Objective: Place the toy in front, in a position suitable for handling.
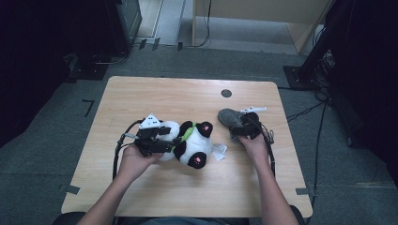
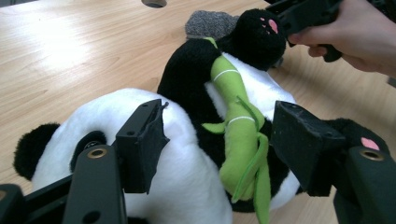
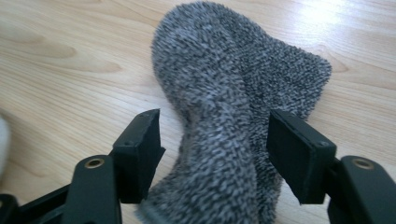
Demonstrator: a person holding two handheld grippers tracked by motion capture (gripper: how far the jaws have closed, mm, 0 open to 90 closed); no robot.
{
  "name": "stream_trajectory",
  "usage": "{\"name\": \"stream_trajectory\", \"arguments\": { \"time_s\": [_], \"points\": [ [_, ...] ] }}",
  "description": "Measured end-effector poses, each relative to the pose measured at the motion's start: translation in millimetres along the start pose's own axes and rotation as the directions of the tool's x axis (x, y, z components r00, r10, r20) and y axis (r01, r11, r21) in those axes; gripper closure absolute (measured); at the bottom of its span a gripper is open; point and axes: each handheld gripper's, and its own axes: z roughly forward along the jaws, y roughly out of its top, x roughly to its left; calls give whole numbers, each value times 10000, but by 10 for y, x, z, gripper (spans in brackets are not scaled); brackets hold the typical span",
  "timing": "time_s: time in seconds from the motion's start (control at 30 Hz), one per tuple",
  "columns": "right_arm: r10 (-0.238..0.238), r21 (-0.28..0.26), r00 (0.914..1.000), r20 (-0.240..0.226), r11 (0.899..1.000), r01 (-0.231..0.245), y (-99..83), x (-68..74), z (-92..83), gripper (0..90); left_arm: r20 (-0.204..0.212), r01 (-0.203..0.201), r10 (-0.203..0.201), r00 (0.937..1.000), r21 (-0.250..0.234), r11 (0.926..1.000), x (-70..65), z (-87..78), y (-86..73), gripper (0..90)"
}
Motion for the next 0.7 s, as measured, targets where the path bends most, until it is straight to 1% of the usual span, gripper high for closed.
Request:
{"name": "stream_trajectory", "arguments": {
  "time_s": [0.03, 0.1, 0.17, 0.27, 0.37, 0.4, 0.47, 0.5, 0.57, 0.6, 0.7],
  "points": [
    [-26, 25, 10000, 64, 10000, 26, 1, -4, 9, 393, -24, 3, -3, 10000, -8, 10000, 21, -22, -12, 342],
    [-105, 54, 9998, 148, 9999, 104, 3, -22, 17, 431, -12, 140, -140, 9999, 43, 9999, 81, -64, -40, 324],
    [25, 79, 10000, -4, 10000, -25, 3, -45, 29, 450, 49, 345, -345, 9994, 38, 9994, 148, -115, -81, 317],
    [145, 234, 9999, -90, 9996, -143, 18, -61, 59, 487, -33, 446, -446, 9990, 32, 9990, 240, -187, -155, 303],
    [85, 373, 9998, -181, 9993, -78, 41, -66, 98, 503, -197, 378, -374, 9991, 166, 9991, 301, -247, -230, 302],
    [66, 348, 9998, -213, 9994, -59, 43, -63, 113, 509, -240, 330, -326, 9992, 181, 9993, 318, -262, -257, 299],
    [74, 467, 9996, -282, 9989, -60, 50, -64, 147, 534, -274, 246, -241, 9993, 174, 9995, 351, -294, -312, 299],
    [88, 541, 9995, -310, 9985, -71, 55, -64, 163, 553, -291, 213, -206, 9994, 225, 9995, 368, -307, -332, 298],
    [99, 567, 9992, -390, 9984, -76, 64, -69, 177, 625, -319, 79, -72, 9995, 235, 9997, 398, -326, -370, 296],
    [69, 569, 9992, -392, 9984, -47, 69, -72, 176, 675, -302, 83, -76, 9995, 213, 9997, 414, -336, -387, 293],
    [-65, 663, 9992, -388, 9978, 91, 93, -70, 174, 731, -141, 208, -208, 9997, 37, 9998, 452, -354, -442, 293]
  ]
}}
